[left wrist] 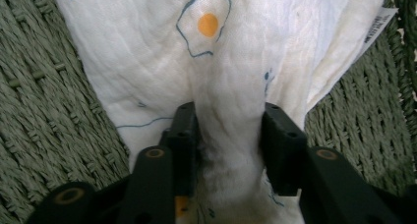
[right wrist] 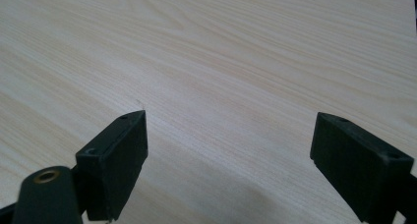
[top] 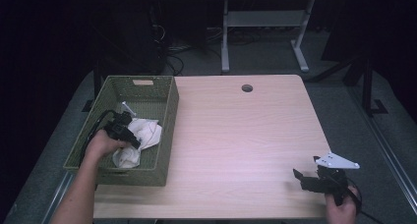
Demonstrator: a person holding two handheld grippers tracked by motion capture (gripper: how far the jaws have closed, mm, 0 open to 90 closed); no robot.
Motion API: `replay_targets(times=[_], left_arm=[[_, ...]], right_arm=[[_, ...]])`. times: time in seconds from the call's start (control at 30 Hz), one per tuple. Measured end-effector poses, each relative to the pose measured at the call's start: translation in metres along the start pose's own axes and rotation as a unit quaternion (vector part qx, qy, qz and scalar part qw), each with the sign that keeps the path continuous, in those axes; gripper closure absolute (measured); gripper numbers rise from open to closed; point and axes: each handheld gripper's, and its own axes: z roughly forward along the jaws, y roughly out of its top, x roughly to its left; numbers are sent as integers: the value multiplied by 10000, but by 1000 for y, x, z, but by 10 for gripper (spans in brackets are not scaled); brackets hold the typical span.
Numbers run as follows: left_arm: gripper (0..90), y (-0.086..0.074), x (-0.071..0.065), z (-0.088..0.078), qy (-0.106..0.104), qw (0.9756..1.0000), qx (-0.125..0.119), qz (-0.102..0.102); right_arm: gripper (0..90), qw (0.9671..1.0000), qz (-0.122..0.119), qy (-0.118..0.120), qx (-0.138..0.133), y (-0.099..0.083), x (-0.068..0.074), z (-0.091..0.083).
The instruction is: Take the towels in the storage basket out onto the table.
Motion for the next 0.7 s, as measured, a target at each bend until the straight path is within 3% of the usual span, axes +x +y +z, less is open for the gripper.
replay_targets(times=[0.1,0.4,0.47,0.7], left_arm=[[741,-1,-3,-2,19,9999,-43,153],[761,-3,-2,-25,-120,9988,-472,85],[762,-5,-4,-33,-338,9968,-713,86],[762,-10,-7,-55,-532,9924,-1101,112]], right_arm=[[139,10000,30,-4,1,-1,0,0],[139,9999,111,-2,-5,-2,-3,0],[139,9999,107,0,-22,-2,-3,-1],[139,9998,188,-41,-43,-3,-5,-4]])
